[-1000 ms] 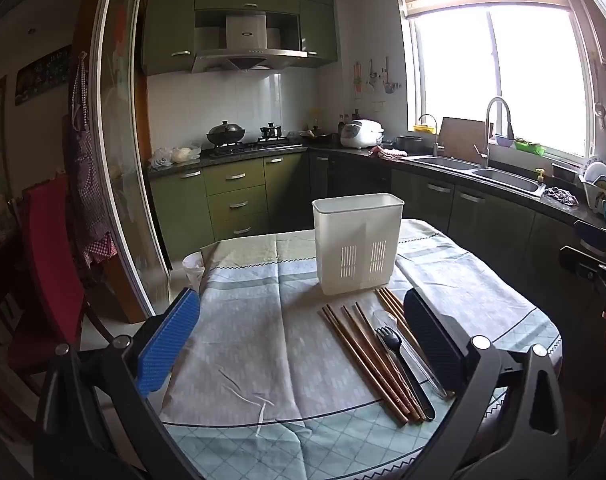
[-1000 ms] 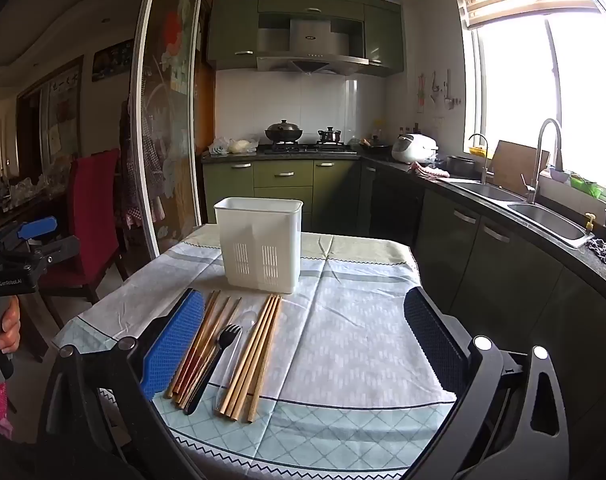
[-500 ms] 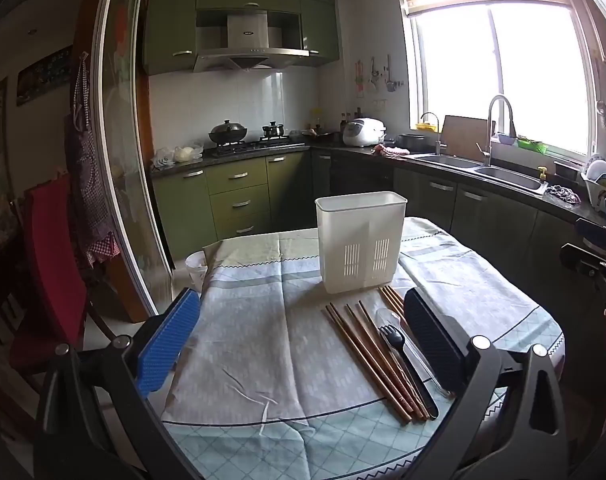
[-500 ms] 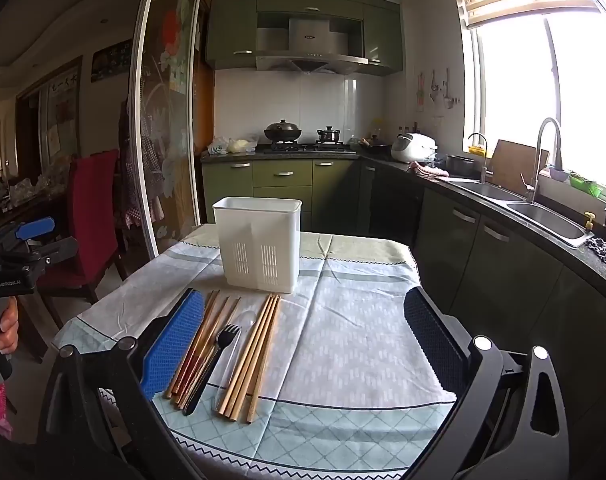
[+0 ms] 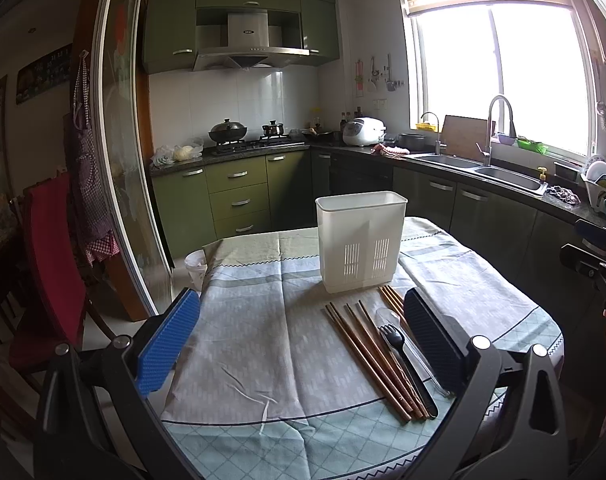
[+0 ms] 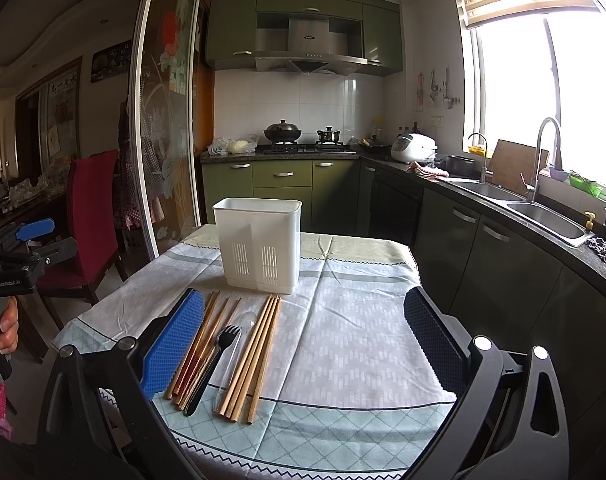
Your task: Organize utensils
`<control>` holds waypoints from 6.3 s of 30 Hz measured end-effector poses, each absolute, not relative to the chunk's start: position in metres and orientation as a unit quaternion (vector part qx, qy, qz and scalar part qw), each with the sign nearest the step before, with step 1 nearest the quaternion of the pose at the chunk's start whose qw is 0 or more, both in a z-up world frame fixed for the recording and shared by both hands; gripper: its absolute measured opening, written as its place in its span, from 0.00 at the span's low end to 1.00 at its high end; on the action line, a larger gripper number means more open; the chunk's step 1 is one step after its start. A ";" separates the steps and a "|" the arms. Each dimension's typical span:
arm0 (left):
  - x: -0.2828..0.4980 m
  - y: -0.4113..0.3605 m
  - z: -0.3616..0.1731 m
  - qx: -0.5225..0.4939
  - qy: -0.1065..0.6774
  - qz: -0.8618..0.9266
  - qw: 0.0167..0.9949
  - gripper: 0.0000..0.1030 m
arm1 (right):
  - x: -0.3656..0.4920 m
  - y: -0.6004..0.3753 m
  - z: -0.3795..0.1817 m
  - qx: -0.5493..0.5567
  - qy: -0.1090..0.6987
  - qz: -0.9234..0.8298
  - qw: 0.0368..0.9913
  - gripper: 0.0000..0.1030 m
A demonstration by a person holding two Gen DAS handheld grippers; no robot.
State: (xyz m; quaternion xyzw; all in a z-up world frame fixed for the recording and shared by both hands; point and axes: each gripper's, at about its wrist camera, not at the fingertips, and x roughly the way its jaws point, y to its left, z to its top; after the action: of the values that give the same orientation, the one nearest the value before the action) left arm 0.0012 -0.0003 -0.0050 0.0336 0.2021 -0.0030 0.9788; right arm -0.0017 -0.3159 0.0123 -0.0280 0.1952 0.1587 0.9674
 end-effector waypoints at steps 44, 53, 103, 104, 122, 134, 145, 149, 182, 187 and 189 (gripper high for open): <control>0.003 -0.001 -0.009 0.038 0.211 -0.010 0.977 0.94 | -0.002 -0.316 0.013 -0.025 0.198 0.158 0.967 0.96; 0.003 -0.001 -0.008 0.036 0.212 -0.010 0.977 0.94 | -0.001 -0.313 0.010 -0.025 0.199 0.159 0.967 0.96; 0.156 -0.082 -0.098 0.021 0.532 -0.086 0.842 0.49 | 0.132 -0.336 -0.050 0.007 0.385 0.178 0.906 0.74; 0.159 -0.086 -0.104 0.015 0.546 -0.089 0.833 0.45 | 0.134 -0.336 -0.050 0.005 0.385 0.177 0.906 0.74; 0.187 -0.114 -0.156 -0.016 0.634 -0.068 0.770 0.16 | 0.129 -0.343 -0.058 0.016 0.380 0.193 0.905 0.86; 0.209 -0.115 -0.161 -0.021 0.637 -0.059 0.769 0.10 | 0.127 -0.342 -0.058 0.012 0.377 0.202 0.904 0.86; 0.204 -0.089 -0.122 -0.059 0.590 -0.081 0.801 0.08 | 0.162 -0.294 -0.075 -0.008 0.448 0.264 0.854 0.86; 0.200 -0.077 -0.112 -0.063 0.579 -0.083 0.808 0.08 | 0.182 -0.264 -0.091 -0.011 0.492 0.287 0.822 0.66; 0.187 -0.030 -0.088 -0.065 0.533 -0.092 0.838 0.08 | 0.223 -0.136 -0.147 -0.116 0.590 0.231 0.765 0.23; 0.186 -0.030 -0.085 -0.062 0.527 -0.091 0.843 0.08 | 0.222 -0.140 -0.148 -0.109 0.578 0.222 0.778 0.11; 0.187 -0.030 -0.083 -0.060 0.525 -0.091 0.844 0.08 | 0.221 -0.145 -0.147 -0.086 0.576 0.229 0.780 0.09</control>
State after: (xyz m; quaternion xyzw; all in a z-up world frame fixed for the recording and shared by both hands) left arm 0.1867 -0.0302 -0.0834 -0.0600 0.5246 -0.0908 0.8444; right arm 0.2205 -0.1453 -0.1471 -0.0862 0.5760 0.2294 0.7798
